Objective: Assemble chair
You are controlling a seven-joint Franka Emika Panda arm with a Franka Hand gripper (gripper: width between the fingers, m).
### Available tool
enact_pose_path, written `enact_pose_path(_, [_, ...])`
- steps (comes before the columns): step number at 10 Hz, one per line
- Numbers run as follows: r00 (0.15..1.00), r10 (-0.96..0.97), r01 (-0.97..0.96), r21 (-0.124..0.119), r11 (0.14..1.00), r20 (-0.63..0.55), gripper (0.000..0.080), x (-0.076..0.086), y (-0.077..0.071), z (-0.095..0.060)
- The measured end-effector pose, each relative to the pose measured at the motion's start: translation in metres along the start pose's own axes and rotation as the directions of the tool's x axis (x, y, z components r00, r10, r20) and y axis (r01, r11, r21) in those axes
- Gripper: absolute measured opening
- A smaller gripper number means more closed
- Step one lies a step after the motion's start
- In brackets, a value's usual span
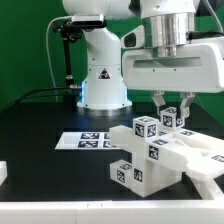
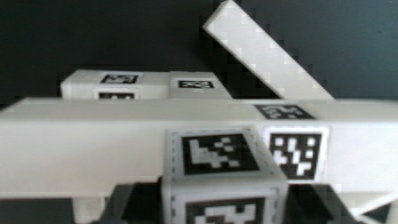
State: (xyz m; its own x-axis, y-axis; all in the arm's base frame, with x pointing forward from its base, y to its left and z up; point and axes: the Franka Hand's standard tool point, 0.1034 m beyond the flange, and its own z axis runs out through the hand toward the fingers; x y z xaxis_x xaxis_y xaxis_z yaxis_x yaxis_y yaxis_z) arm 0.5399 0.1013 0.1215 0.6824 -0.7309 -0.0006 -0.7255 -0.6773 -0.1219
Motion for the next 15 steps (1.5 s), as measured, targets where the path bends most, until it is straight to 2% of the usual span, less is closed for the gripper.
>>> enact_pose_path(1, [1.000,-0.017,0.017,0.001,1.000,0.001,0.0351,-0.0001,0.0001,0.0002])
enact_pose_path(2, [1.000,-0.016,0.016,0.002,1.000,0.002,0.0536,-0.0001,-0.0001,0.0002])
enact_pose_path(3, [0.988,-0.155,0.155,0.005,0.988,-0.001,0.0614,0.0026,-0.0019,-0.0019])
enact_pose_path(5, [0.845,-0.535,0.535,-0.001,0.845,-0.006,0.0642,0.0034,-0.0048,-0.0017])
enact_pose_path(8, [0.697,-0.717,0.717,-0.004,0.697,-0.002,0.0649,0.0024,-0.0044,0.0002])
enact_pose_path(9, [0.667,-0.745,0.745,-0.004,0.667,-0.002,0.0649,0.0024,-0.0044,0.0004])
enact_pose_path(10, [0.508,-0.861,0.861,-0.025,0.508,0.001,0.0649,0.0041,-0.0031,0.0028])
enact_pose_path(12, [0.524,-0.851,0.851,-0.027,0.524,-0.006,0.0649,0.0042,-0.0029,0.0064])
enact_pose_path(14, [0.532,-0.847,0.847,-0.026,0.532,-0.006,0.0384,0.0042,-0.0027,0.0067])
enact_pose_path(15, [0.594,-0.805,0.804,-0.025,0.594,-0.008,0.0284,0.0040,-0.0028,0.0068])
